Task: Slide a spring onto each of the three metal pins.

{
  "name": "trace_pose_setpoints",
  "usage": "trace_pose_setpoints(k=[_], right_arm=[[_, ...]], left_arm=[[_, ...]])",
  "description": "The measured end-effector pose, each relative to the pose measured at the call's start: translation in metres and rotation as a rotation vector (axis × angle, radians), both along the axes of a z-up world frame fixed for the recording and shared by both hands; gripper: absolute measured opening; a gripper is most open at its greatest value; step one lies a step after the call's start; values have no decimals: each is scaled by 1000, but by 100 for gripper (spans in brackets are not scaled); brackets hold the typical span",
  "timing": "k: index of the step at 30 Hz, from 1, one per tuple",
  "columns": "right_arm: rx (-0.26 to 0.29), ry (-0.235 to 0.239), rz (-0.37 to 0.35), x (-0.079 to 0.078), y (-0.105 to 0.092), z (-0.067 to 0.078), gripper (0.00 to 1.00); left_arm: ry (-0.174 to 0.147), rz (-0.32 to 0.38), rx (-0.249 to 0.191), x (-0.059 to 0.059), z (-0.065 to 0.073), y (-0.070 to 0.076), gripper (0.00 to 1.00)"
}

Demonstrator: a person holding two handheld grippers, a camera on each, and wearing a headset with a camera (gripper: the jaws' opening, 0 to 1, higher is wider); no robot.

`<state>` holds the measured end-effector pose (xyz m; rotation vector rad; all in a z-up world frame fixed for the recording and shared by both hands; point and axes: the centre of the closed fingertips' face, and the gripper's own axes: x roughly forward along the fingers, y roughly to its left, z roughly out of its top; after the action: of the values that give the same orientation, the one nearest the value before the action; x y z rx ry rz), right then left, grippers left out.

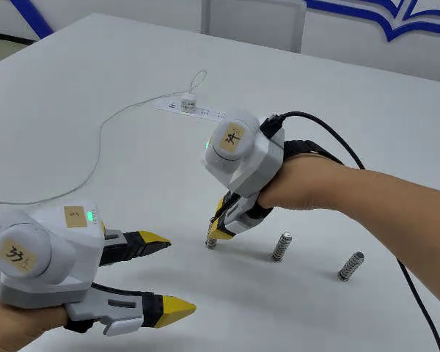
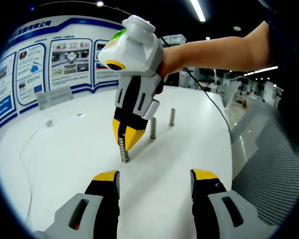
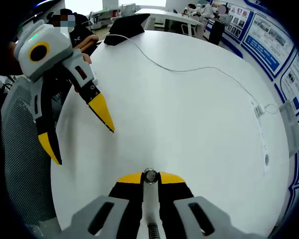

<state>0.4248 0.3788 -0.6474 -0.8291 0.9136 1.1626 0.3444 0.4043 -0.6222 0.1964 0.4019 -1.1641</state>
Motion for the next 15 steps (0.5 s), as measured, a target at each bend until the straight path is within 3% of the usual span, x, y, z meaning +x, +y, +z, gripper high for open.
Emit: trace_pose_setpoints(k=[15], right_arm=[[7, 5, -22, 0, -1, -7, 13]], left_arm=[[3, 3, 0, 1, 0, 0, 59]])
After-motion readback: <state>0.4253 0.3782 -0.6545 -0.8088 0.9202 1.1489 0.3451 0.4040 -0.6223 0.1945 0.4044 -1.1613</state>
